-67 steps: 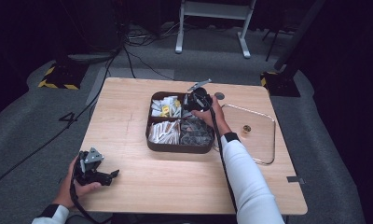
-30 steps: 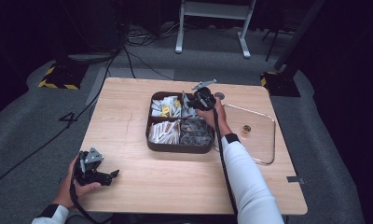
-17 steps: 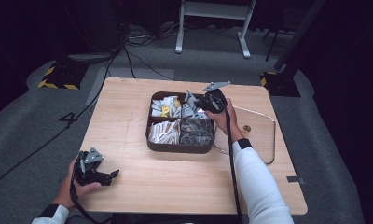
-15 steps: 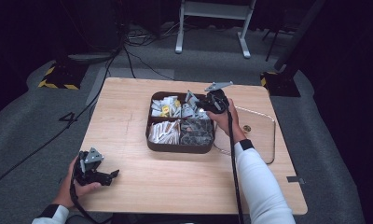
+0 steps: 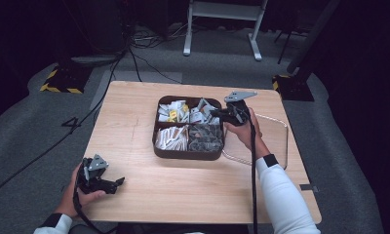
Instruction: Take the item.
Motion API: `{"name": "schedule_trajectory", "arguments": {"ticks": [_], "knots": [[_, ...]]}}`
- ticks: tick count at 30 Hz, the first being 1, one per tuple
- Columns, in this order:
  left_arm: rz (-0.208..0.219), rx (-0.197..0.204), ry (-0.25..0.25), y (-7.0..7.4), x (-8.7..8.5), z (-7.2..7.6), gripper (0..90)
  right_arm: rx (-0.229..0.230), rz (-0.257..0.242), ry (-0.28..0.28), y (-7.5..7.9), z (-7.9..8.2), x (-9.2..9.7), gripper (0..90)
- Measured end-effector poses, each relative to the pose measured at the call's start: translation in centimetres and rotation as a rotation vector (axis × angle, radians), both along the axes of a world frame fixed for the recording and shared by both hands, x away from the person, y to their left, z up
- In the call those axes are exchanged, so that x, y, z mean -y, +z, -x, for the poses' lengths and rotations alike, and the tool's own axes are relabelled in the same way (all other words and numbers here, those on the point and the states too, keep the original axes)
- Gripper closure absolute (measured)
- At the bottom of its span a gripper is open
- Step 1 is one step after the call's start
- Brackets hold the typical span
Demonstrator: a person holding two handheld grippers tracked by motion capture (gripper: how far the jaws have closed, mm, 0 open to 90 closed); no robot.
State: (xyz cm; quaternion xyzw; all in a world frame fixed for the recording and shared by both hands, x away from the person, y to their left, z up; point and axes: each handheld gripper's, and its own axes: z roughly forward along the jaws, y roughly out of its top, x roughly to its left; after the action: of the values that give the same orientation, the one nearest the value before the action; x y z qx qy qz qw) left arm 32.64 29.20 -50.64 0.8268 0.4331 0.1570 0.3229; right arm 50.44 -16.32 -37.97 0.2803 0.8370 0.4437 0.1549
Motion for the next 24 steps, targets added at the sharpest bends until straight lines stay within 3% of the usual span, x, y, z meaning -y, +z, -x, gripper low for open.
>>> {"name": "schedule_trajectory", "arguments": {"ticks": [24], "knots": [[0.001, 0.001, 0.000, 0.0, 0.0, 0.0, 3.0, 0.036, -0.032, 0.117, 0.7, 6.9, 2.9, 90.0]]}}
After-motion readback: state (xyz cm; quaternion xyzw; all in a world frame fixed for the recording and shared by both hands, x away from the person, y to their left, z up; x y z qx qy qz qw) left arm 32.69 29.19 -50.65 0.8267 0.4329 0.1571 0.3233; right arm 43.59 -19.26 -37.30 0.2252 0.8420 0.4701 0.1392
